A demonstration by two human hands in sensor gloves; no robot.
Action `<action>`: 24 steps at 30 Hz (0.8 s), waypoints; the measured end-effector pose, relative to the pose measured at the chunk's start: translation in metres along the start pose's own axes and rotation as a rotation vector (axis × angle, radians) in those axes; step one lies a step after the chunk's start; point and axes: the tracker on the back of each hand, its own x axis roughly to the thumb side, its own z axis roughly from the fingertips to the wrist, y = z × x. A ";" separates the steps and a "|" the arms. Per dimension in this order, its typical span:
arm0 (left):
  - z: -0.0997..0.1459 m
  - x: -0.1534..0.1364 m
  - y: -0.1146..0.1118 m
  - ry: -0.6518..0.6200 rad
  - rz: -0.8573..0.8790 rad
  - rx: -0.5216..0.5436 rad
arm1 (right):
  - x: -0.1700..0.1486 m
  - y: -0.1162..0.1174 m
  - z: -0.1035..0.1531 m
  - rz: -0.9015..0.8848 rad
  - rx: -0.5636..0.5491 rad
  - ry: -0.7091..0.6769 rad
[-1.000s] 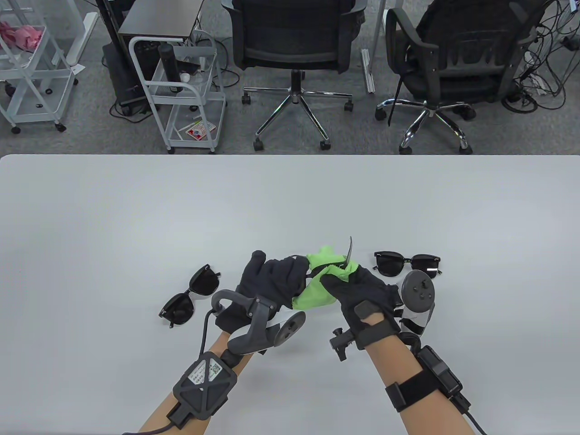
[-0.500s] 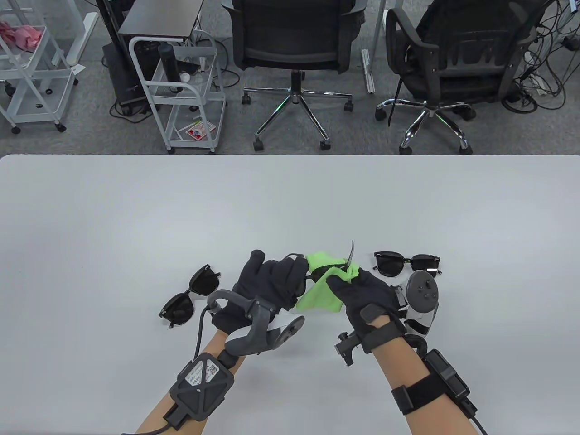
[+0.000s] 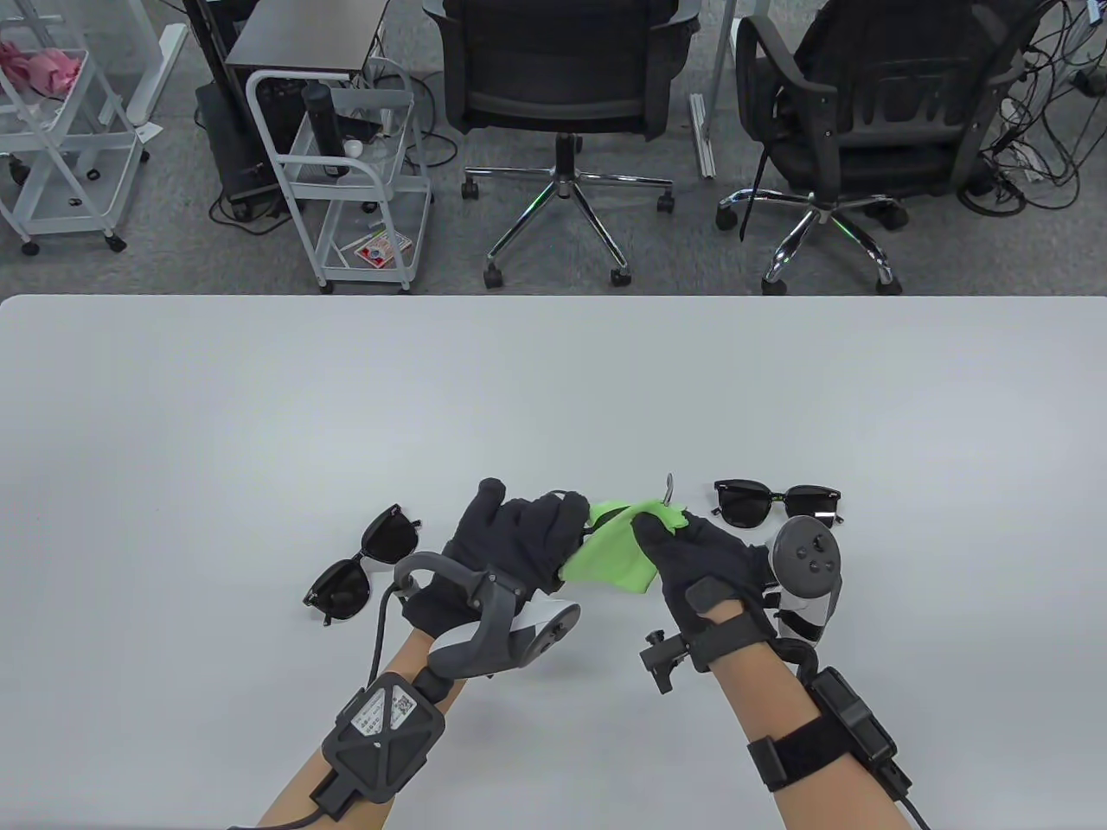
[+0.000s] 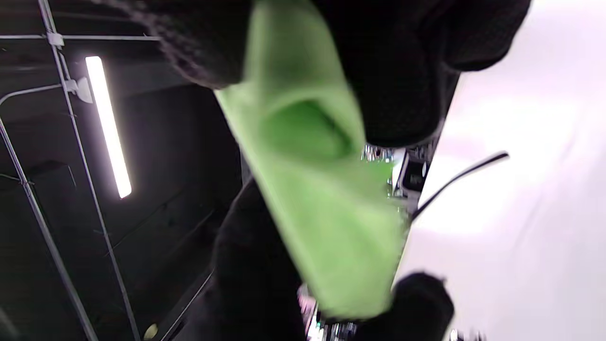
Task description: Dust sunglasses
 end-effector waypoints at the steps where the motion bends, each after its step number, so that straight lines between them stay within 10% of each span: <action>1: 0.001 -0.002 -0.001 0.000 -0.011 -0.002 | -0.002 0.001 -0.001 -0.010 0.051 0.013; 9: 0.001 0.004 0.003 -0.014 0.006 0.010 | 0.003 -0.005 -0.001 0.145 -0.087 -0.013; 20: 0.002 -0.001 -0.001 -0.013 -0.019 -0.005 | -0.008 -0.001 -0.003 0.000 0.096 0.041; 24: 0.002 0.003 0.000 -0.020 -0.008 -0.001 | -0.001 -0.004 -0.003 0.119 0.000 0.010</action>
